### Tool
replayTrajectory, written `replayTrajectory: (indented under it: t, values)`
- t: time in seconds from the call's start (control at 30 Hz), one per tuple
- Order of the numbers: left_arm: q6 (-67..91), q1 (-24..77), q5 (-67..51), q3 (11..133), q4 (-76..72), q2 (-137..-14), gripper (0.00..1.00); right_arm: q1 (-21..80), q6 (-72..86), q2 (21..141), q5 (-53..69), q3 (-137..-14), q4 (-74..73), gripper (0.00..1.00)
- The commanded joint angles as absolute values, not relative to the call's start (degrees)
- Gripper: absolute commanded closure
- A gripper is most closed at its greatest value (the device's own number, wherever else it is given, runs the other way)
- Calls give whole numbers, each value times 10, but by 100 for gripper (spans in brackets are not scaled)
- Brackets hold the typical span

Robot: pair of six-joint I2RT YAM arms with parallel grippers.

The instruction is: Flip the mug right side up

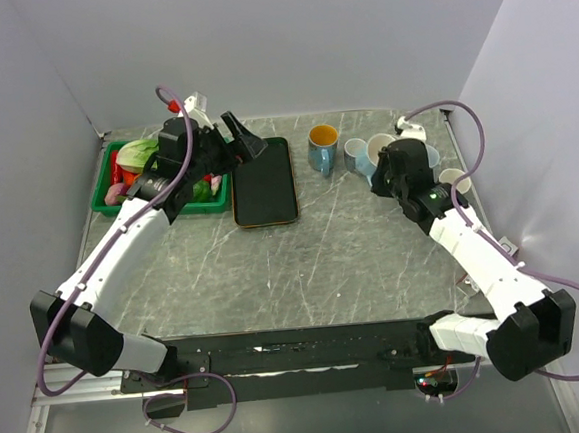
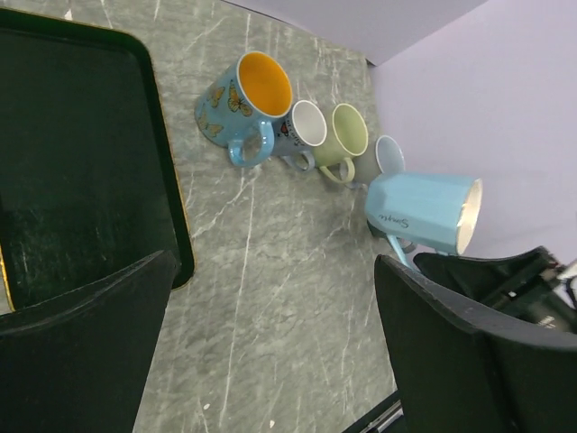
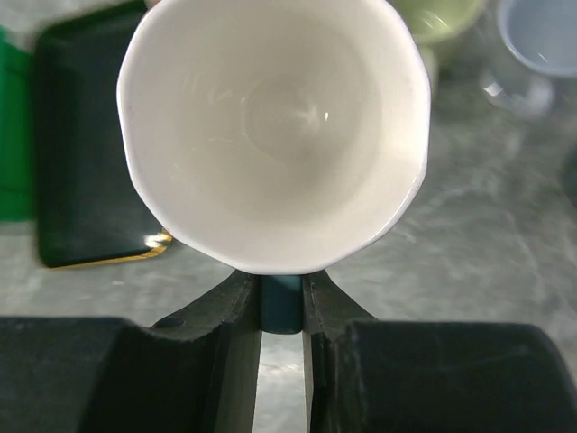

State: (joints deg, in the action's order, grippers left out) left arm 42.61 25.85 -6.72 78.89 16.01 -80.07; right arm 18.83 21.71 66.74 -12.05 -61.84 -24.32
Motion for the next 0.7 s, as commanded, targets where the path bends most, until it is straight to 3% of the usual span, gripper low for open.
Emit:
replayTrajectory:
  t: [0.0, 0.4, 0.67]
  values:
    - [410, 253, -76, 815, 165, -793, 4, 153, 188, 657, -181, -589, -195, 100]
    - [403, 244, -82, 817, 176, -792, 4, 55, 203, 733, -121, -513, -161, 100]
    - [403, 240, -88, 816, 178, -796, 4, 42, 195, 788, -110, -512, -144, 100]
